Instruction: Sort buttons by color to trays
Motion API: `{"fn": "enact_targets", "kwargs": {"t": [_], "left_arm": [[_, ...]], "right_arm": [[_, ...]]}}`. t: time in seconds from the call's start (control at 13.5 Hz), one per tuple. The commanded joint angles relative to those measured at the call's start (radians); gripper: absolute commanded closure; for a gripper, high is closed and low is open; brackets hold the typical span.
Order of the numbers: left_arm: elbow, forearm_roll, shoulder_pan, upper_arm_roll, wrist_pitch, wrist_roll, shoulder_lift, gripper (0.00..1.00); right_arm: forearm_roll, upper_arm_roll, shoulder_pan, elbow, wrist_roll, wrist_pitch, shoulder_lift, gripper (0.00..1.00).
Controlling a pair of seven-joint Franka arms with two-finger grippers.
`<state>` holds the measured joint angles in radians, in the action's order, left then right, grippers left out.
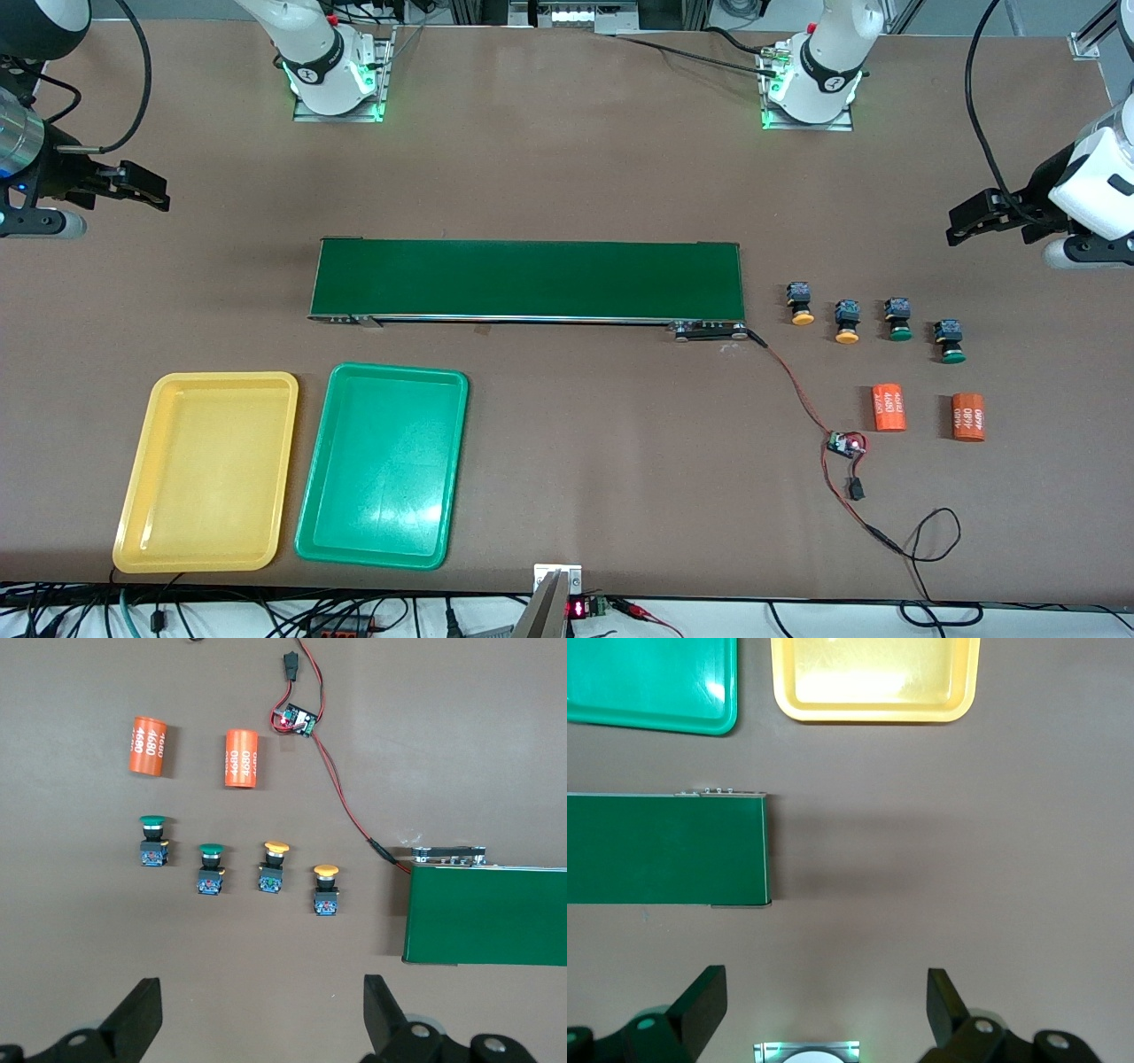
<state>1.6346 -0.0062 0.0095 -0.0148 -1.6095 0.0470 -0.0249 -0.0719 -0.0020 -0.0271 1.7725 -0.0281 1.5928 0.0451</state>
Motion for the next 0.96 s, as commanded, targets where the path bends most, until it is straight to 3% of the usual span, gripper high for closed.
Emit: {"fn": "enact_targets", "kwargs": {"t": [0.0, 0.59, 0.89], "left_arm": [[-0.045, 0.026, 0.001, -0.002, 0.023, -0.035, -0.027, 0.0], [-0.05, 0.025, -0.002, 0.001, 0.025, -0.025, -0.076, 0.0], [-0.048, 0.032, 0.009, 0.009, -0.03, -0.041, -0.2, 0.0]], "right_arm": [[-0.002, -0.003, 0.004, 0.005, 0.022, 0.028, 0.001, 0.0], [0.0, -0.003, 0.006, 0.005, 0.022, 0.03, -0.001, 0.0], [0.001, -0.003, 0.006, 0.005, 0.022, 0.03, -0.001, 0.0]]}}
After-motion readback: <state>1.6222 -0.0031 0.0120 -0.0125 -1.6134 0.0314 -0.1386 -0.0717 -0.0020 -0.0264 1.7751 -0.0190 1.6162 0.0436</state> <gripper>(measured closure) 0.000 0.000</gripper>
